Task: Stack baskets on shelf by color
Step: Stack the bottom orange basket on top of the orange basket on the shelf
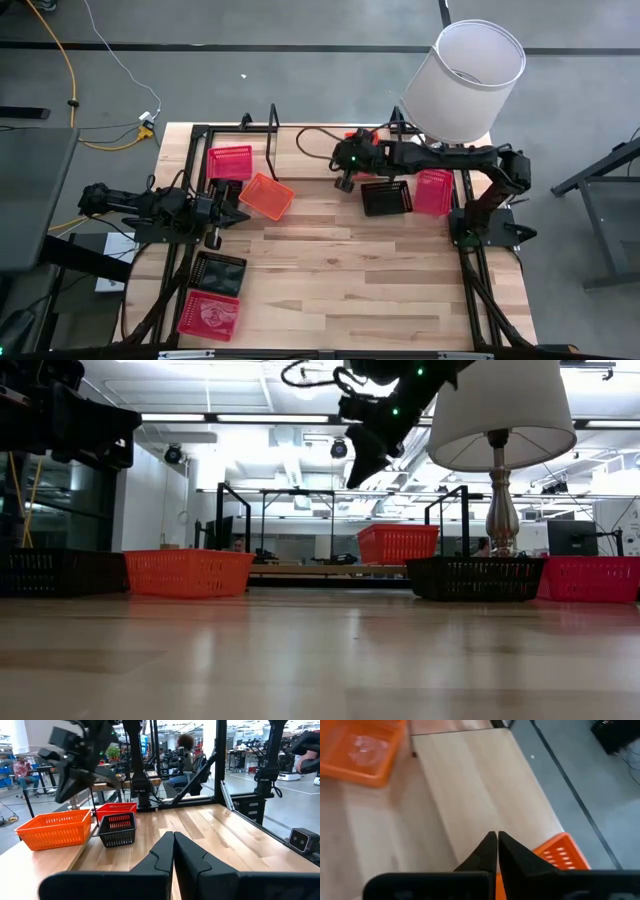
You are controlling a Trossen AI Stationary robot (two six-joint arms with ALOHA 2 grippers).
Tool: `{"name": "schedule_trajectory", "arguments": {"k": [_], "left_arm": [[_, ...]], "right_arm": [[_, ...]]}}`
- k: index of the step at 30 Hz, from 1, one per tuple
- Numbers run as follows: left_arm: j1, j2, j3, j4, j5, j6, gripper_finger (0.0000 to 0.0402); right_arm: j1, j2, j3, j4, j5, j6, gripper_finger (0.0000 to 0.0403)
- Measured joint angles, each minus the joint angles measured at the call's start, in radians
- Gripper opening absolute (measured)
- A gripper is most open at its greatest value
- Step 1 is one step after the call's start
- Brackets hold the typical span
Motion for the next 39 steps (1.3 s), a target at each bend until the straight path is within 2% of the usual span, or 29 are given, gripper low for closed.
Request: {"name": "schedule_trajectory", "arguments": {"k": [6, 11, 17, 20, 31, 36, 39], "left_arm": [[0.000, 0.000, 0.000, 0.000, 0.000, 0.000, 0.0003], [0.000, 0.000, 0.000, 0.000, 0.000, 0.000, 0.0003], [0.000, 0.000, 0.000, 0.000, 0.000, 0.000, 0.0003], [0.000, 0.000, 0.000, 0.000, 0.000, 0.000, 0.0003], [0.000, 0.000, 0.000, 0.000, 0.000, 0.000, 0.0003], [0.000, 0.000, 0.000, 0.000, 0.000, 0.000, 0.0003], [0.000, 0.000, 0.000, 0.000, 0.000, 0.000, 0.0003]], "right_arm": [[-0.012, 0.105, 0.047, -0.028, 0.021, -0.052, 0.0000], [-0.007, 0.235, 0.156, -0.137, 0.144, -0.081, 0.0000], [-0.031, 0.318, 0.273, -0.241, 0.216, -0.082, 0.0000], [-0.043, 0.338, 0.304, -0.264, 0.246, -0.080, 0.0000], [-0.088, 0.384, 0.306, -0.330, 0.199, -0.038, 0.0000], [-0.092, 0.384, 0.308, -0.343, 0.280, -0.014, 0.0000], [-0.097, 0.384, 0.307, -0.347, 0.285, -0.012, 0.0000]]}}
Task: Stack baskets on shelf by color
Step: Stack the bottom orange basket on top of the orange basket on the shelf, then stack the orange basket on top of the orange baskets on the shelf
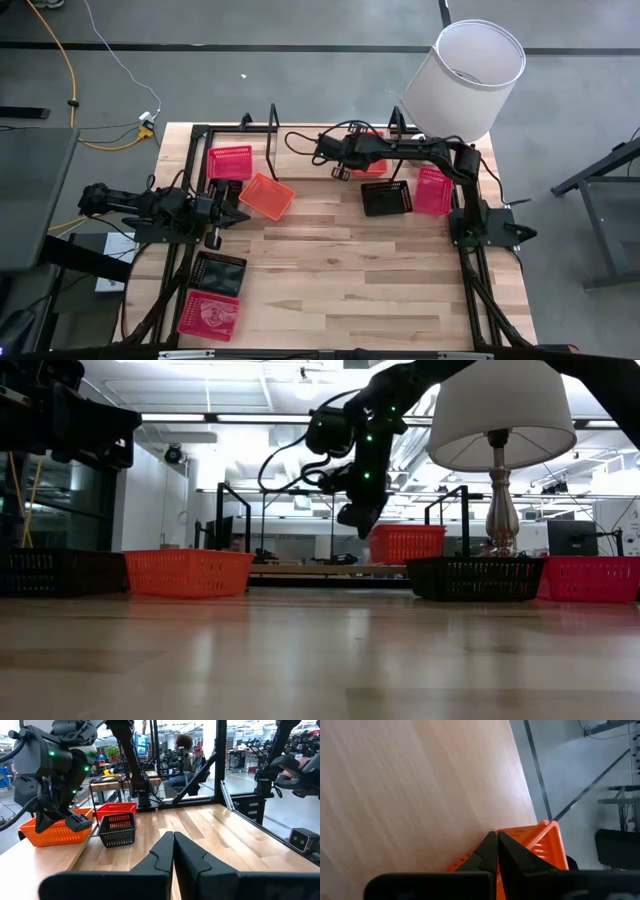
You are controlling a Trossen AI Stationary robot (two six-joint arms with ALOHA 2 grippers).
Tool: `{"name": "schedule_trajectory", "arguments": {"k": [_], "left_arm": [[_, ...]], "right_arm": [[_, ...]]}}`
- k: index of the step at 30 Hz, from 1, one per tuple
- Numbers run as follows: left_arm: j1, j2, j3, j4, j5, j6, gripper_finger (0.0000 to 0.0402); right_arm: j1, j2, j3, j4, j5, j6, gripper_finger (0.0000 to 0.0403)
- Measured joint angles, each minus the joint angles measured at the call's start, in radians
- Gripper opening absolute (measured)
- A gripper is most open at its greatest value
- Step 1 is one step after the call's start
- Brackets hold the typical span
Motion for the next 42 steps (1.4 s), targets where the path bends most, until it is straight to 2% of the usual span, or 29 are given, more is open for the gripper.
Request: {"name": "schedule_trajectory", "arguments": {"k": [9, 13, 21, 24, 26, 30, 34, 38, 42], "left_arm": [[0.000, 0.000, 0.000, 0.000, 0.000, 0.000, 0.0003], [0.000, 0.000, 0.000, 0.000, 0.000, 0.000, 0.0003], [0.000, 0.000, 0.000, 0.000, 0.000, 0.000, 0.0003], [0.000, 0.000, 0.000, 0.000, 0.000, 0.000, 0.0003], [0.000, 0.000, 0.000, 0.000, 0.000, 0.000, 0.0003], [0.000, 0.000, 0.000, 0.000, 0.000, 0.000, 0.0003], [0.000, 0.000, 0.000, 0.000, 0.000, 0.000, 0.0003], [0.000, 0.000, 0.000, 0.000, 0.000, 0.000, 0.0003], [0.000, 0.000, 0.000, 0.000, 0.000, 0.000, 0.0003]], "right_arm": [[0.000, 0.000, -0.001, -0.029, 0.000, -0.001, 0.0000], [0.018, 0.000, 0.016, -0.038, -0.004, -0.049, 0.0000], [0.139, -0.118, 0.005, -0.034, -0.148, -0.123, 0.0000], [0.194, -0.197, -0.082, -0.007, -0.218, -0.114, 0.0000], [0.233, -0.269, -0.187, 0.047, -0.279, -0.094, 0.0000], [0.328, -0.451, -0.486, 0.292, -0.356, -0.016, 0.0000], [0.473, -0.635, -0.781, 0.692, -0.354, 0.071, 0.0000], [0.632, -0.751, -1.009, 1.139, -0.296, 0.071, 0.0000], [0.731, -0.784, -1.144, 1.501, -0.231, -0.009, 0.0000]]}}
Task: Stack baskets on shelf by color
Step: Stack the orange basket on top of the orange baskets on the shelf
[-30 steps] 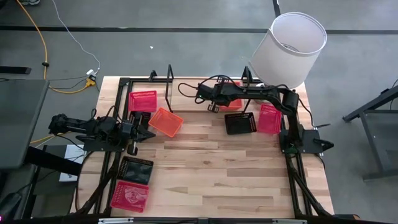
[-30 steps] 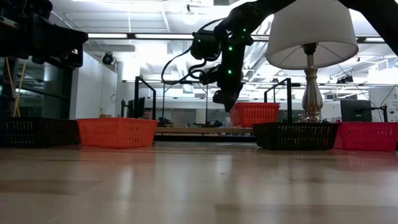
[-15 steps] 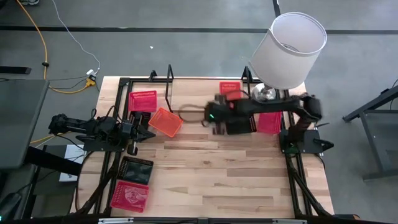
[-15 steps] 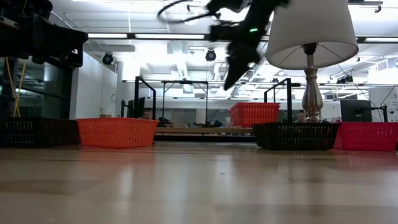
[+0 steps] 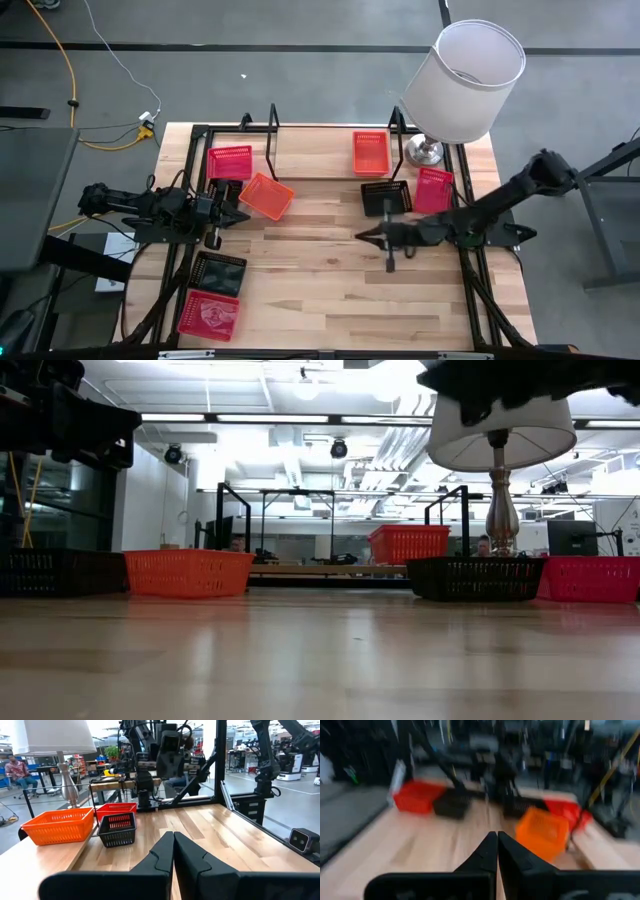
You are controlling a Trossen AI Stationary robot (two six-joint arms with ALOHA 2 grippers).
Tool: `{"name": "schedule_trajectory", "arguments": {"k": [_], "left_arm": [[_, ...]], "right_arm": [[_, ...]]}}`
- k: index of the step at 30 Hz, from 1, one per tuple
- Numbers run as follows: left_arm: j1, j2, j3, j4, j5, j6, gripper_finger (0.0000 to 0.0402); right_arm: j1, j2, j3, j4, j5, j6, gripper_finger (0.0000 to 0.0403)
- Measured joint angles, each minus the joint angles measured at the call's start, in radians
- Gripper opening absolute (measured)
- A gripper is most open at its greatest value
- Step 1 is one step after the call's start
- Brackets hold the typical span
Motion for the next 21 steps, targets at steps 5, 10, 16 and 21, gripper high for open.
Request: {"name": "schedule_trajectory", "arguments": {"k": [5, 10, 16, 21], "left_arm": [[0.000, 0.000, 0.000, 0.000, 0.000, 0.000, 0.0003], [0.000, 0.000, 0.000, 0.021, 0.000, 0.000, 0.0003], [0.000, 0.000, 0.000, 0.137, 0.000, -0.025, 0.0003], [0.000, 0.011, 0.001, 0.353, -0.040, -0.267, 0.0003]], "right_arm": [[0.036, 0.000, -0.036, 0.150, 0.012, -0.066, 0.0000], [0.036, 0.000, -0.024, 0.150, 0.012, -0.088, 0.0000], [0.035, 0.001, -0.024, 0.148, 0.012, -0.087, 0.0000], [0.035, 0.001, -0.024, 0.142, 0.011, -0.062, 0.0000]]}}
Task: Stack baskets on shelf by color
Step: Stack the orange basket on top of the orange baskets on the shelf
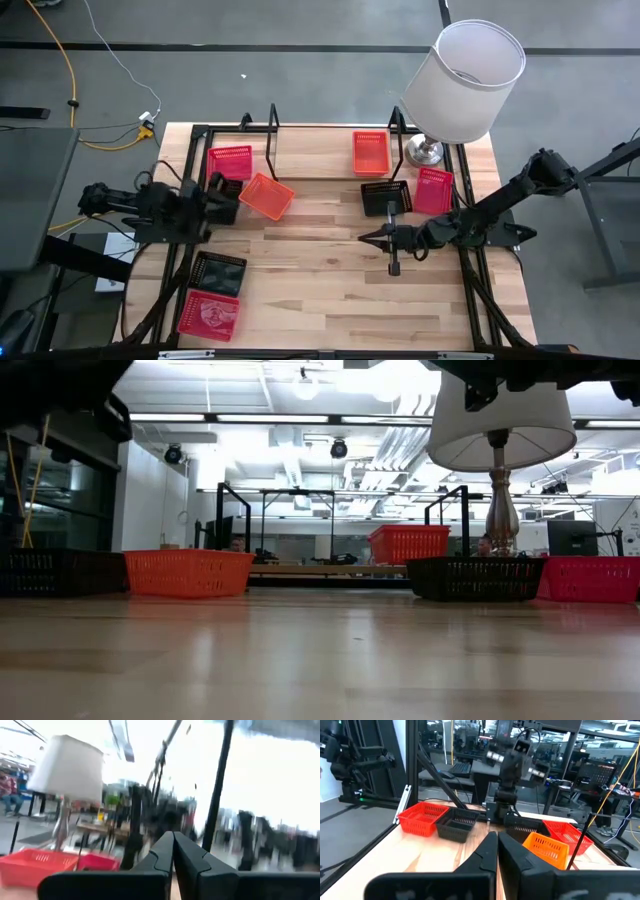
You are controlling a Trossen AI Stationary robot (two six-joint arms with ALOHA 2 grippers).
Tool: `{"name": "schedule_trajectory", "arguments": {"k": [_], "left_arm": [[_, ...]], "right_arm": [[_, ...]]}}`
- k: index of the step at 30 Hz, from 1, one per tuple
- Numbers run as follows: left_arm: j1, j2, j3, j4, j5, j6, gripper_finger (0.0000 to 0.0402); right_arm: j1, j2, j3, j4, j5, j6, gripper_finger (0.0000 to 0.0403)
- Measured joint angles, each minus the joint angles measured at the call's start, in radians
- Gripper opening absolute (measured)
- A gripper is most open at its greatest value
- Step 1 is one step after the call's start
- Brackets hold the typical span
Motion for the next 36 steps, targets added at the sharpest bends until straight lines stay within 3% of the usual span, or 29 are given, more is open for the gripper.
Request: {"name": "schedule_trajectory", "arguments": {"k": [6, 12, 18, 22, 26, 36], "left_arm": [[-0.010, 0.162, 0.000, 0.040, -0.062, -0.118, 0.0015], [-0.014, 0.458, 0.070, -0.009, -0.222, -0.214, 0.0082], [0.030, 0.727, 0.347, -0.483, -0.353, -0.339, 0.0160], [0.079, 0.898, 0.524, -0.818, -0.447, -0.479, 0.0190], [0.146, 1.042, 0.615, -0.988, -0.454, -0.573, 0.0197], [0.349, 1.257, 0.637, -0.997, -0.385, -0.529, 0.0197]], "right_arm": [[0.000, 0.000, 0.000, -0.001, -0.001, 0.000, 0.0000], [0.000, 0.007, 0.000, -0.002, -0.002, 0.011, 0.0000], [0.000, 0.017, 0.000, -0.014, -0.002, 0.026, 0.0000], [0.000, 0.017, 0.000, -0.020, -0.005, 0.035, 0.0000], [0.000, 0.017, 0.000, -0.024, -0.005, 0.047, 0.0000], [0.000, 0.017, 0.000, -0.040, -0.005, 0.047, 0.0000]]}}
